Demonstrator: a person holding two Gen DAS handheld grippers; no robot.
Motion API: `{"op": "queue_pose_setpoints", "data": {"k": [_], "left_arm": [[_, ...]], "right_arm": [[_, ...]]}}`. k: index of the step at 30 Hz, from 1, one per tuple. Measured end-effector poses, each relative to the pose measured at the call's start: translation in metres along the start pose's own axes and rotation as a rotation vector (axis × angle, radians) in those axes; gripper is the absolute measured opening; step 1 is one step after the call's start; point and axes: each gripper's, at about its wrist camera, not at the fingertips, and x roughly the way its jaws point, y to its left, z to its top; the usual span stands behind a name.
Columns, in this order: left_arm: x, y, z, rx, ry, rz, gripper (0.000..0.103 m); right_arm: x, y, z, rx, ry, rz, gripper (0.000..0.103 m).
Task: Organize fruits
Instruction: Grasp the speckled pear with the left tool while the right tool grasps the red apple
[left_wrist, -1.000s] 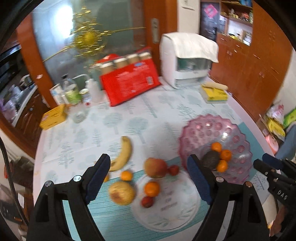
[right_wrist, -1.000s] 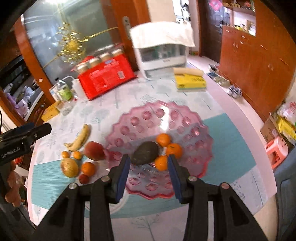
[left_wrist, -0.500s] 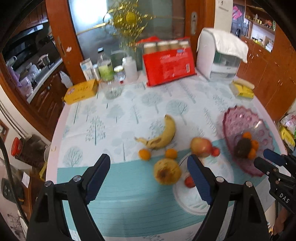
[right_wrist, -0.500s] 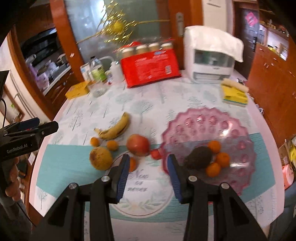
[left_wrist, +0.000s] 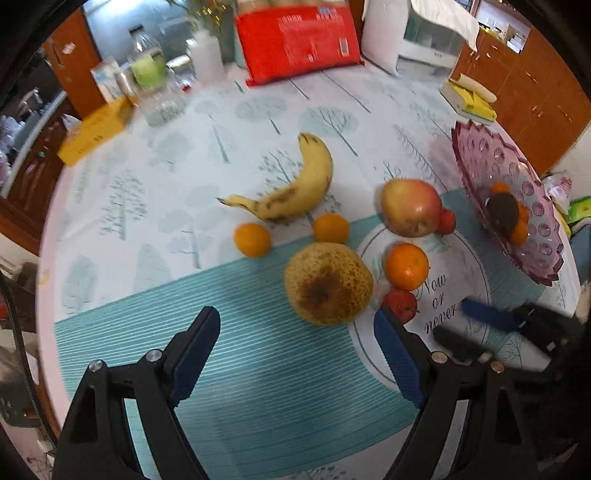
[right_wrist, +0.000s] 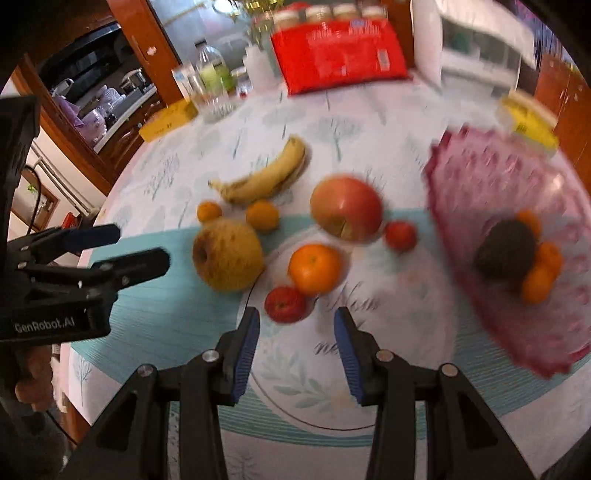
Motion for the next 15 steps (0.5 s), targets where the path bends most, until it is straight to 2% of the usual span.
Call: {"op": "queue_pose_setpoints", "data": {"k": [3,8,15], "left_arm": [[0.022,0.0,0.005,-0.018,0.046,-0.049,0.084],[0.048,-0.006,0.011,-0.011,0.084,-0.067,0.084],[0.065,-0.01,0.019,0.008,0.097,-0.063,0.084]], "right_arm": [[0.022,-0.003,-0.006,0.046,0.043,0.015,0.043],[0.042,-0.001,-0.008,0.063,0.06,-0.005,0.043],[0.054,0.018,0.001,0.001,0.01,-0.097,0.043]]}}
